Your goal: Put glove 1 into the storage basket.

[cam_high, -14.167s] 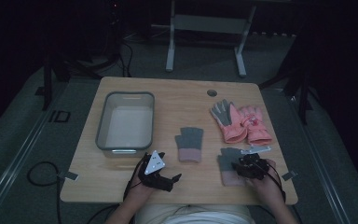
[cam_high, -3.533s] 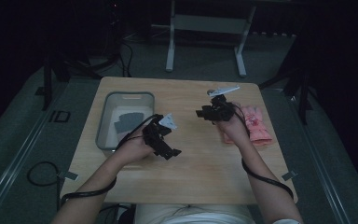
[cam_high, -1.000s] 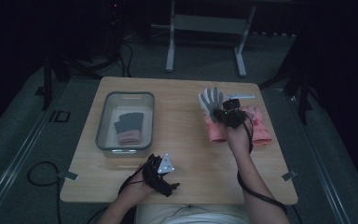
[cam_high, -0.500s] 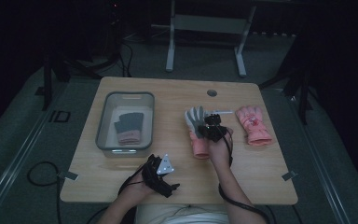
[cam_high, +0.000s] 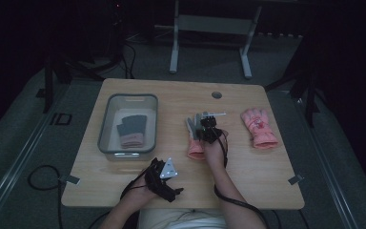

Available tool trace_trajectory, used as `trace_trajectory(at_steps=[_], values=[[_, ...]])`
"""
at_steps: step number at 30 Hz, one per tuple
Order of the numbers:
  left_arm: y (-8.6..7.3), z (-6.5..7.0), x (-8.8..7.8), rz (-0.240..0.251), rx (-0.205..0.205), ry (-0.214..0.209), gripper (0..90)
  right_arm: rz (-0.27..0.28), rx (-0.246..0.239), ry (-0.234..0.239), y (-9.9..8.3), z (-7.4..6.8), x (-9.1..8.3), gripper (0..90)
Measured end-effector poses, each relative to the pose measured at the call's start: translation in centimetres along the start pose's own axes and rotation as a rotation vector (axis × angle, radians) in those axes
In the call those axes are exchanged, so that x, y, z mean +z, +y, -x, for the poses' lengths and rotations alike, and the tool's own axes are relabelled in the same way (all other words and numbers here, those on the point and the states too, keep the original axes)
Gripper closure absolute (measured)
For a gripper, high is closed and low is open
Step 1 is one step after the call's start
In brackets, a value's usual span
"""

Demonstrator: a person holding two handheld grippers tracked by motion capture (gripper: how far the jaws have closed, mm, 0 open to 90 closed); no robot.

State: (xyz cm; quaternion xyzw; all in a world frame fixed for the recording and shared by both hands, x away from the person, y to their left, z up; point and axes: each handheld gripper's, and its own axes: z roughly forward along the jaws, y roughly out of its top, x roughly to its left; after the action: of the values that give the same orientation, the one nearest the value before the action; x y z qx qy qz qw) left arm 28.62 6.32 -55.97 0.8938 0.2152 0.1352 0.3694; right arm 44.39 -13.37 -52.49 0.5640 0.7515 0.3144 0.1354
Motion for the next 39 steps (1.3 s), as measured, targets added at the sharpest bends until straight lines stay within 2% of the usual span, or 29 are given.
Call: trace_trajectory(at_steps=[4, 7, 10, 12, 15, 18, 20, 22, 23, 26, 30, 32, 33, 34, 36, 39], values=[[0.0, 0.0, 0.0, 0.001, -0.002, -0.002, 1.5, -0.001, -0.008, -0.007, -0.1, 0.4, -0.1, 86.8], [0.0, 0.0, 0.1, -0.009, 0.004, 0.002, 1.5, 0.004, 0.002, 0.007, -0.1, 0.6, 0.0, 82.3], [0.0, 0.0, 0.1, -0.005, 0.002, -0.001, 1.5, 0.019, -0.004, 0.031, 0.0, 0.6, -0.8, 76.9], [-0.1, 0.0, 0.1, 0.004, -0.006, -0.003, 1.5, 0.049, -0.025, 0.041, 0.2, 0.9, -1.7, 73.2], [-0.1, 0.0, 0.1, -0.001, -0.004, -0.002, 1.5, 0.103, -0.051, 0.079, 0.6, 2.4, -3.9, 70.7], [-0.1, 0.1, 0.2, -0.005, 0.0, 0.001, 1.5, 0.149, -0.073, 0.078, 1.2, 4.6, -6.3, 69.6], [-0.1, 0.1, 0.2, -0.005, 0.0, 0.0, 1.5, 0.187, -0.078, 0.067, 1.7, 6.7, -8.0, 69.3], [-0.1, 0.1, 0.2, -0.004, -0.002, -0.001, 1.5, 0.204, -0.095, 0.008, 2.1, 8.5, -9.2, 69.0], [-0.1, 0.1, 0.2, -0.002, -0.006, 0.001, 1.5, 0.205, -0.097, 0.0, 2.3, 9.3, -9.5, 68.7], [-0.1, 0.2, 0.2, -0.005, -0.001, 0.005, 1.5, 0.199, -0.103, -0.077, 2.6, 12.4, -10.1, 67.6], [-0.2, 0.2, 0.3, -0.002, -0.01, 0.003, 1.5, 0.168, -0.141, -0.156, 2.4, 16.5, -9.6, 60.4], [-0.3, 0.2, 0.3, -0.004, -0.008, 0.006, 1.5, 0.135, -0.203, -0.215, 1.9, 18.0, -8.9, 59.6], [-0.3, 0.2, 0.3, -0.007, -0.006, 0.004, 1.5, 0.114, -0.215, -0.24, 1.7, 18.8, -8.6, 59.5], [-0.3, 0.2, 0.3, -0.006, -0.006, 0.004, 1.5, 0.098, -0.209, -0.254, 1.4, 19.5, -8.3, 59.6], [-0.3, 0.2, 0.3, -0.005, -0.008, 0.005, 1.5, 0.076, -0.198, -0.251, 0.9, 20.7, -7.8, 58.7], [-0.3, 0.2, 0.3, -0.002, -0.016, 0.009, 1.5, 0.053, -0.198, -0.268, 0.4, 21.6, -6.9, 58.5]])
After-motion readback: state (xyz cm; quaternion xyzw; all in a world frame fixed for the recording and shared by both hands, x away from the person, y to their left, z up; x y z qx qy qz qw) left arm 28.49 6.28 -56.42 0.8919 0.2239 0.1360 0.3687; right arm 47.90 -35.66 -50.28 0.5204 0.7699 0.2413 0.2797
